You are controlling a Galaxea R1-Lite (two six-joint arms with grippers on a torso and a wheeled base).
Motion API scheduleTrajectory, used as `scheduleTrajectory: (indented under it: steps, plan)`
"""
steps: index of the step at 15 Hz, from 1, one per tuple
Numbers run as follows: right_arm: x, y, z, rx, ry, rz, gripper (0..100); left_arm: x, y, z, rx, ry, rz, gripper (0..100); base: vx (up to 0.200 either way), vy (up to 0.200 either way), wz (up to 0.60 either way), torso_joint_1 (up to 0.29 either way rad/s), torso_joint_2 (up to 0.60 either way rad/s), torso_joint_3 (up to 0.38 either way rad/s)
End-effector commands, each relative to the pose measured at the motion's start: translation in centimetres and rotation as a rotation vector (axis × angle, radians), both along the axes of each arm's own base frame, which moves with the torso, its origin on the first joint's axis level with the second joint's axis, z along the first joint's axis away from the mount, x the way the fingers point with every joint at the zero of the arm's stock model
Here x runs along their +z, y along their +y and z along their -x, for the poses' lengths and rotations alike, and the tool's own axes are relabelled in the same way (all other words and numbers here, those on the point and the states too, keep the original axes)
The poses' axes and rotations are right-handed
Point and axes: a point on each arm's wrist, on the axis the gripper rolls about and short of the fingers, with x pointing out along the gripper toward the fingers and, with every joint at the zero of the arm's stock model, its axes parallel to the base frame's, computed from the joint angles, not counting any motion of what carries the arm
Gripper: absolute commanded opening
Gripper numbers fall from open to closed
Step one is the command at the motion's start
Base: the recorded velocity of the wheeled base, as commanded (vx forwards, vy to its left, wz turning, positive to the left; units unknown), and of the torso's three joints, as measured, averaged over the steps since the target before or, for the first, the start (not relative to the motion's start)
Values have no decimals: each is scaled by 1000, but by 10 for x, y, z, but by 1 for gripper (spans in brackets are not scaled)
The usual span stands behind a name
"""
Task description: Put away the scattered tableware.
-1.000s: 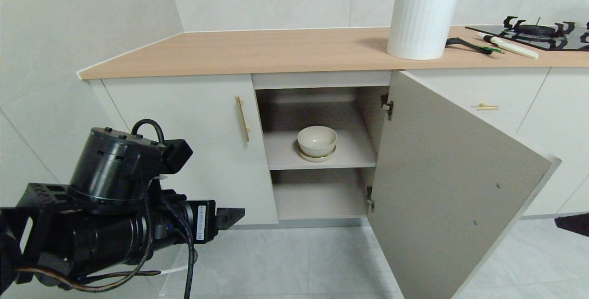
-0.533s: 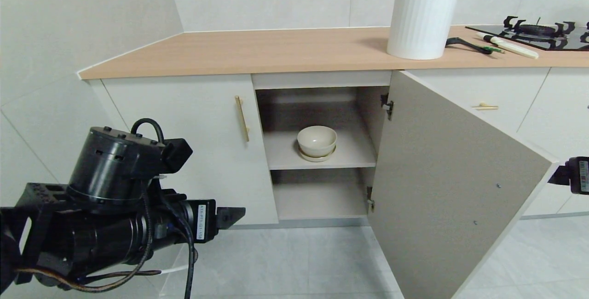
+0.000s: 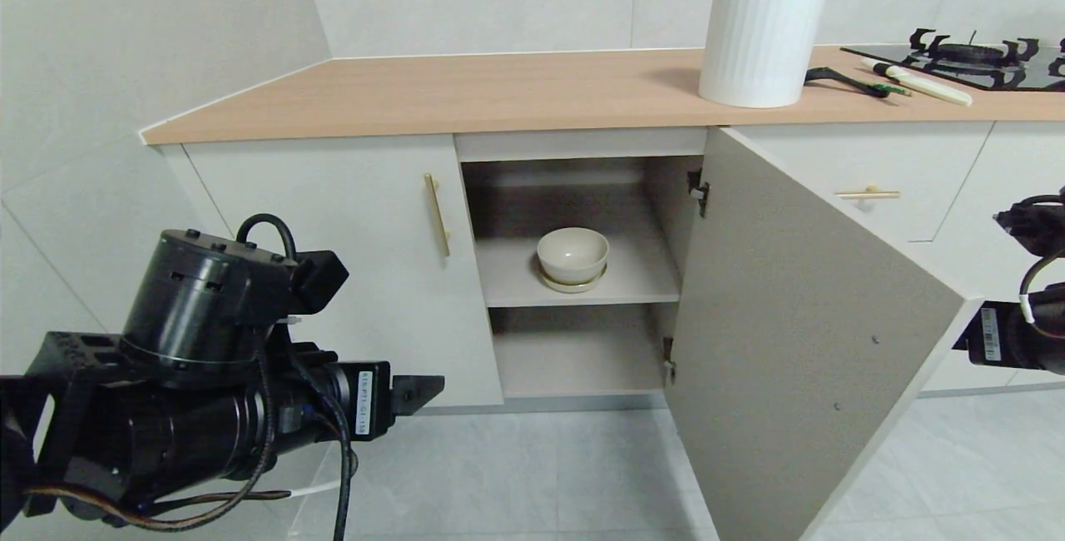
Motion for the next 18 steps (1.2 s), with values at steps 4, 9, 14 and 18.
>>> scheduleTrajectory:
  steps: [4, 9, 14, 18]
  plan:
    - [-6, 35, 6, 113, 12, -51, 100, 1, 0, 0, 1, -3, 1, 100, 0, 0, 0, 0, 0, 0]
    - [-14, 72, 10, 225, 24, -100, 100, 2, 0, 0, 2, -7, 5, 100, 0, 0, 0, 0, 0, 0]
    - [-25, 112, -12, 332, -58, -132, 100, 2, 0, 1, 1, -14, 12, 100, 0, 0, 0, 0, 0, 0]
    - [-28, 136, -44, 430, -71, -148, 100, 2, 1, 1, 2, -14, 11, 100, 0, 0, 0, 0, 0, 0]
